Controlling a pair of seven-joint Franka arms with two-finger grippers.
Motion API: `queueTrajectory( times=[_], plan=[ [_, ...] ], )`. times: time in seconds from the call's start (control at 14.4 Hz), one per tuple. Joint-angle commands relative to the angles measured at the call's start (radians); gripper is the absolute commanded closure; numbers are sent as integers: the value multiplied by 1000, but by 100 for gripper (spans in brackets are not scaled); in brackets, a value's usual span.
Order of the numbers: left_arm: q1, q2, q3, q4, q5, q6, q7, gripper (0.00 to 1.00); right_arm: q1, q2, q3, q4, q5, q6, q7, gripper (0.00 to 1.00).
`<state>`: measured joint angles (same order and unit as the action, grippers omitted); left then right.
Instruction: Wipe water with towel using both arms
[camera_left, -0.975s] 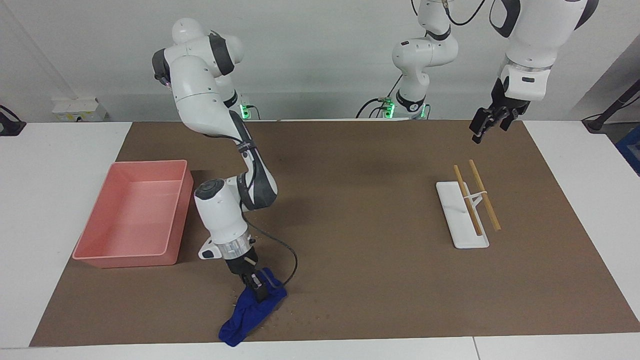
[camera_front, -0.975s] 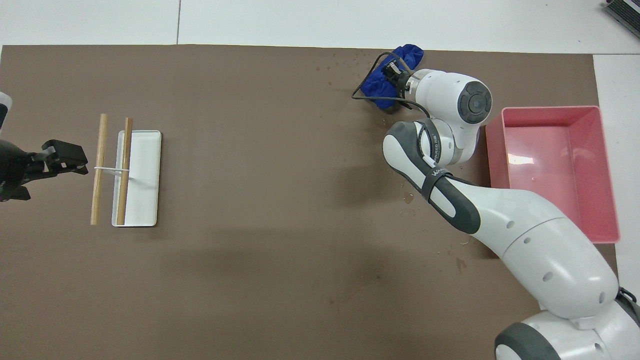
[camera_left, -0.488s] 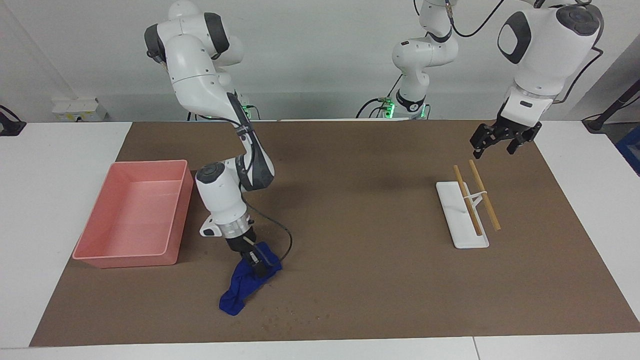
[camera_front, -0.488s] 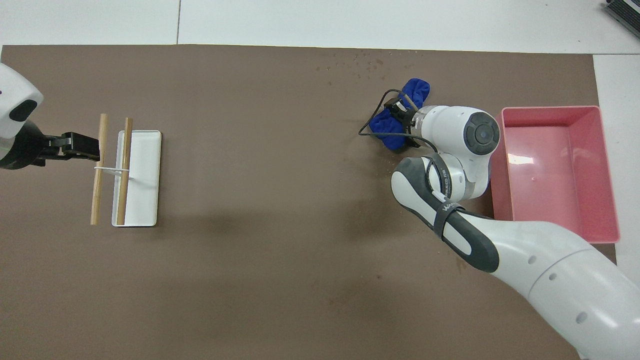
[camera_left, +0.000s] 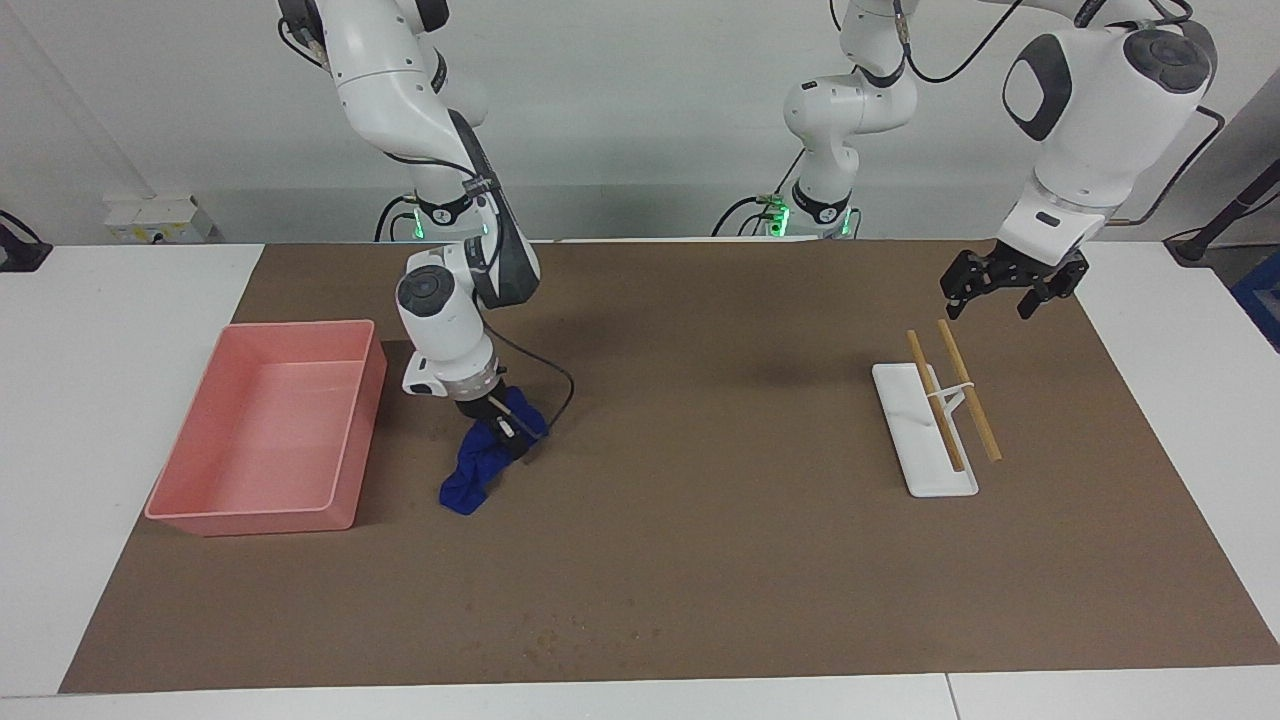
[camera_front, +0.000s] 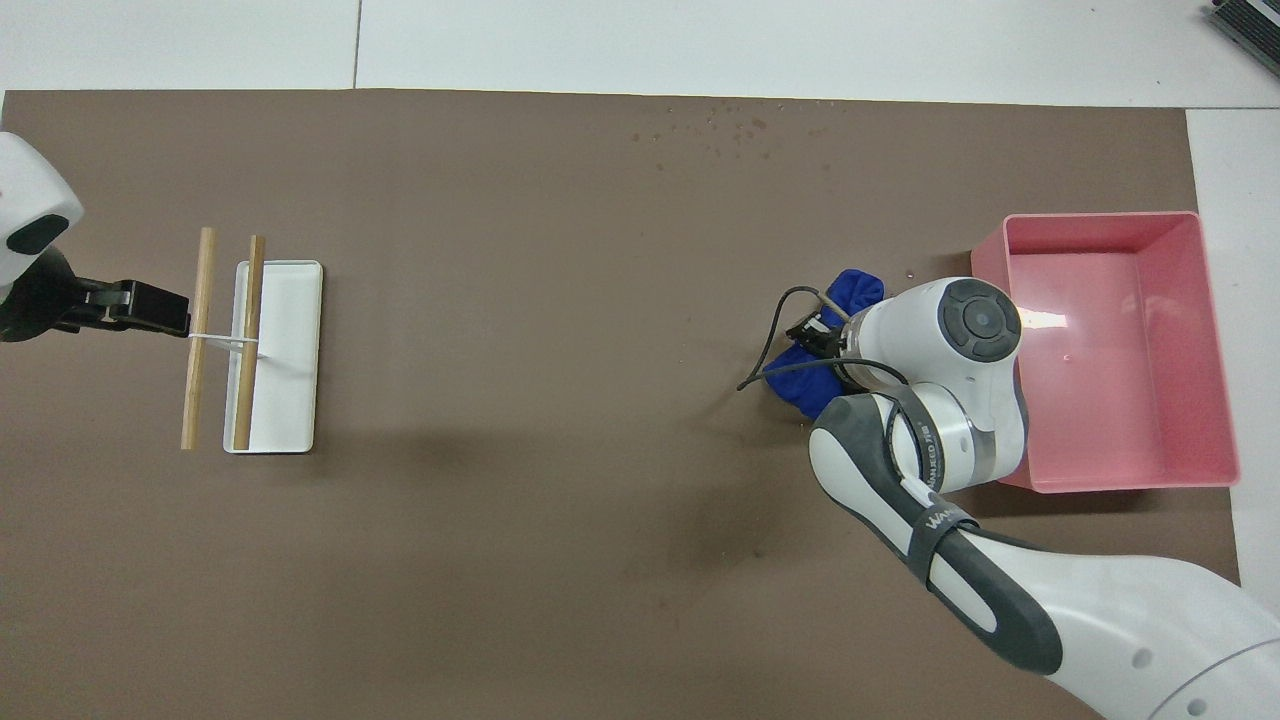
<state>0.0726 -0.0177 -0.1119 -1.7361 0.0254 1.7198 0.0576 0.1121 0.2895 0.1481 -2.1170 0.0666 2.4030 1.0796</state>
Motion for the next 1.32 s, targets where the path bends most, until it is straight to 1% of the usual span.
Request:
queueTrajectory(
  times=[0.0,0.14,0.28,0.49,0.63,0.84,0.98,1.11,1.25],
  plan=[
    [-57,-50,17,-57,-1,-11,7,0,-6,-82,4,-63,-22,-112,17,100],
    [-56,-53,26,-57,-1,-23,-2,0,-14,-137,4,-61,-24,-215,-3,100],
    [-70,-50,46,-51,-2,1,11,0,-17,-203,4,-57,-24,-286,-26,100],
    [-70,-47,52,-46,-2,9,62,0,-55,-308,4,-34,-22,-332,-61,100],
    [-67,-44,52,-43,-5,14,68,0,-89,-357,2,17,-22,-363,-84,100],
    [-68,-45,51,-46,-5,30,73,0,-143,-369,-2,124,-22,-462,-170,100],
    [-70,-45,46,-46,-5,35,74,0,-219,-368,-2,156,-22,-476,-290,100],
    [-68,-45,46,-45,-9,35,71,0,-310,-366,-2,147,-22,-429,-476,100],
    [-70,-47,40,-45,-9,34,64,0,-394,-357,-2,118,-22,-351,-655,100]
  ],
)
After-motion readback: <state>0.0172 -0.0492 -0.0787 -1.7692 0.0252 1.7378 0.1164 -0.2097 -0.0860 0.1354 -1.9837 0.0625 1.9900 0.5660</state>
